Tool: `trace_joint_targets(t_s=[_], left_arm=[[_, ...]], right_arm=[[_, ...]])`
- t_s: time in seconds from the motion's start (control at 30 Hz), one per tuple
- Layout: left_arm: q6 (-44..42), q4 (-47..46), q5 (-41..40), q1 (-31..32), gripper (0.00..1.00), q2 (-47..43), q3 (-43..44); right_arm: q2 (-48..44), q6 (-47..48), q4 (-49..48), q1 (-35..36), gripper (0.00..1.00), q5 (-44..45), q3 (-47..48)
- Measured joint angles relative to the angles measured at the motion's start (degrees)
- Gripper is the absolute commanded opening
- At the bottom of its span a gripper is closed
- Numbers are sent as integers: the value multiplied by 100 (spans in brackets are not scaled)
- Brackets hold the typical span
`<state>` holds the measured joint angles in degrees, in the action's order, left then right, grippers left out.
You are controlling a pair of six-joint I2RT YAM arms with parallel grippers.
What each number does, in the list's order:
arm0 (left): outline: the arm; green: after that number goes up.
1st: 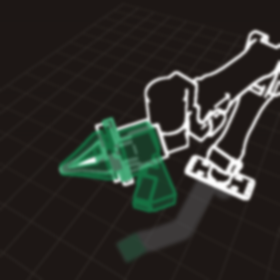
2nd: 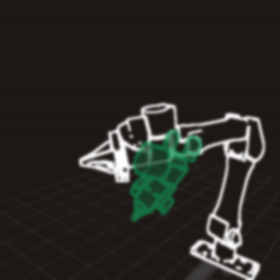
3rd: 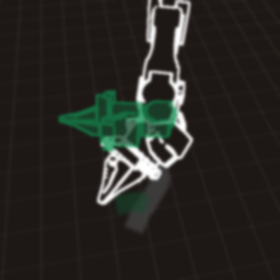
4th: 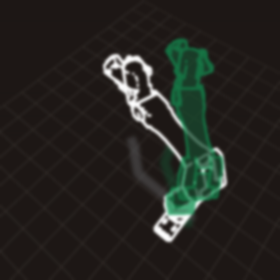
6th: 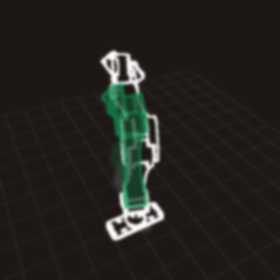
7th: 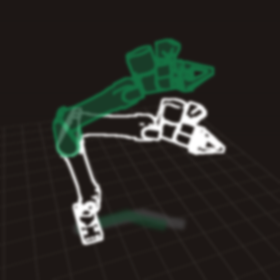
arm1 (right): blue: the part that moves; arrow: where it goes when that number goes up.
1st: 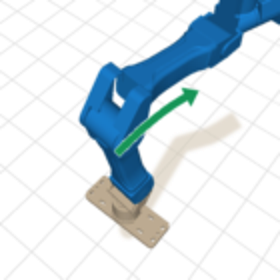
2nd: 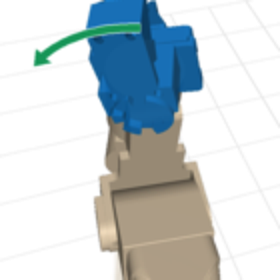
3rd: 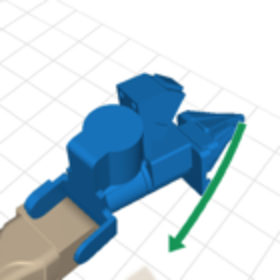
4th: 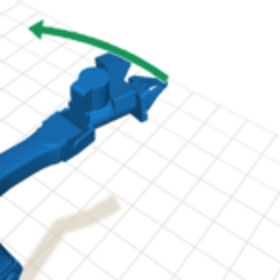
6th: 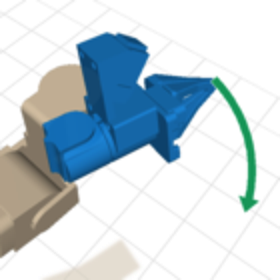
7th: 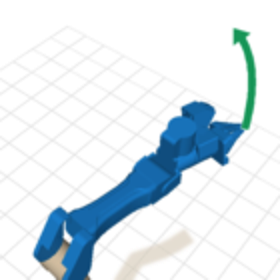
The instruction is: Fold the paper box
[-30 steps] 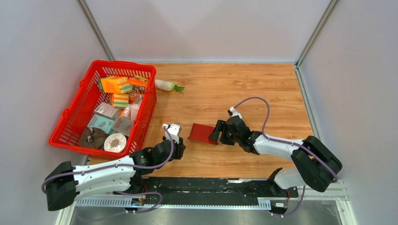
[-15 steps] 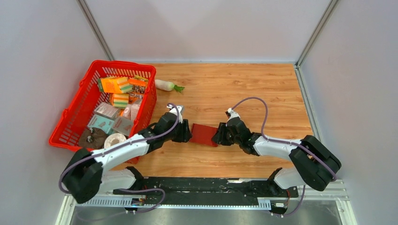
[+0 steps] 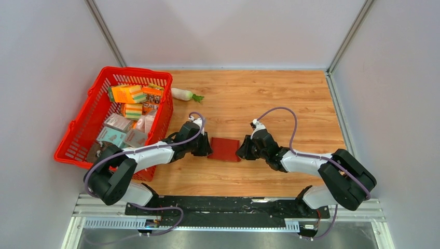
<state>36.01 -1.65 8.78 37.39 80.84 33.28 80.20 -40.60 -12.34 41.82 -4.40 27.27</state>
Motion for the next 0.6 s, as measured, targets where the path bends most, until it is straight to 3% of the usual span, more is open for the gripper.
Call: trace_joint_targets(t_s=[0.1, 0.2, 0.27, 0.37, 0.47, 0.6], left_arm=[[11, -79, 17, -46, 14, 2, 0], [9, -107, 17, -68, 14, 2, 0], [11, -111, 17, -74, 19, 2, 0], [-2, -70, 15, -74, 36, -24, -2], [-22, 81, 39, -61, 46, -186, -31], [-70, 476, 15, -70, 54, -678, -26]], right_arm=[[0, -2, -42, -33, 7, -17, -20], [-4, 2, -46, -42, 4, -22, -24], [-7, 2, -42, -42, 10, -22, -22], [-44, 0, 37, -42, 20, -22, -9], [-186, 31, 374, -59, 42, -22, 57], [-444, 87, 942, -208, 47, -44, 188]])
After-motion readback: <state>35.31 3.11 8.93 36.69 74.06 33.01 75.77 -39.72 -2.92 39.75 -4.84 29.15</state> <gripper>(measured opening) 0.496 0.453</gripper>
